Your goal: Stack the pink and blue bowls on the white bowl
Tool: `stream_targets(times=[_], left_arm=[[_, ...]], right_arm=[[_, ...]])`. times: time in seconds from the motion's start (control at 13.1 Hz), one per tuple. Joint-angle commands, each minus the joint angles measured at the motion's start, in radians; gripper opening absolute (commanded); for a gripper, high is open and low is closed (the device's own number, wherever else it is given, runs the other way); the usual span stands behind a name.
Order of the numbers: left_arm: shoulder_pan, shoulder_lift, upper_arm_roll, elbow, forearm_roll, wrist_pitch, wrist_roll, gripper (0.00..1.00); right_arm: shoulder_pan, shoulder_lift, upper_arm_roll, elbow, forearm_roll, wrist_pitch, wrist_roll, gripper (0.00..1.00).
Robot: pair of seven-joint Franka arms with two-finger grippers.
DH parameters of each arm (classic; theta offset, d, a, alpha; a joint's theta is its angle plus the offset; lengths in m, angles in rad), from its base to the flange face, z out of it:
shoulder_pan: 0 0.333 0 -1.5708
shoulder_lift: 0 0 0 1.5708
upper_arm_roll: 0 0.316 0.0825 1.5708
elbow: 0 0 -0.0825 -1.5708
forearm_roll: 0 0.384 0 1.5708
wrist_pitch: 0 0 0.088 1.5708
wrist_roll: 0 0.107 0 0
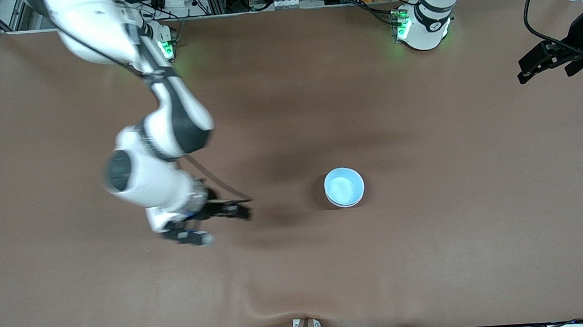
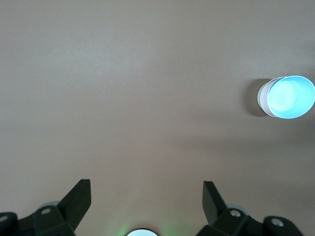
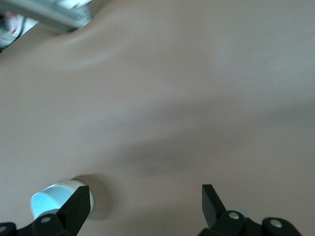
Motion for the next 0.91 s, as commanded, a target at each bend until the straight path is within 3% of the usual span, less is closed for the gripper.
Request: stream_targets(times=[0.0, 0.3, 0.46, 0.69, 0.84], left_arm=[[0.001, -0.005, -0.005, 0.004, 0.006, -0.009, 0.007, 1.0], [0.004, 0.001, -0.002, 0.001, 0.009, -0.01, 0.015, 1.0], [0.001, -0.001, -0.005, -0.001, 0.009, -0.012, 0.012, 1.0], [0.001, -0.001, -0.019, 0.001, 0.009, -0.027, 0.015, 1.0], [0.001, 0.001, -0.022, 0.001, 0.009, -0.026, 0.015, 1.0]], right_arm=[[-0.129, -0.133, 0.018, -0.085, -0.098, -0.115, -0.085, 1.0], [-0.277, -0.294, 0.016, -0.164, -0.13, -0.283, -0.261, 1.0], [-0.283, -0.426, 0.018, -0.25, -0.255, -0.318, -0.322, 1.0], [-0.28, -0.537, 0.042, -0.251, -0.415, -0.424, -0.343, 1.0], [-0.304, -0.58, 0.053, -0.251, -0.428, -0.452, -0.409, 1.0]])
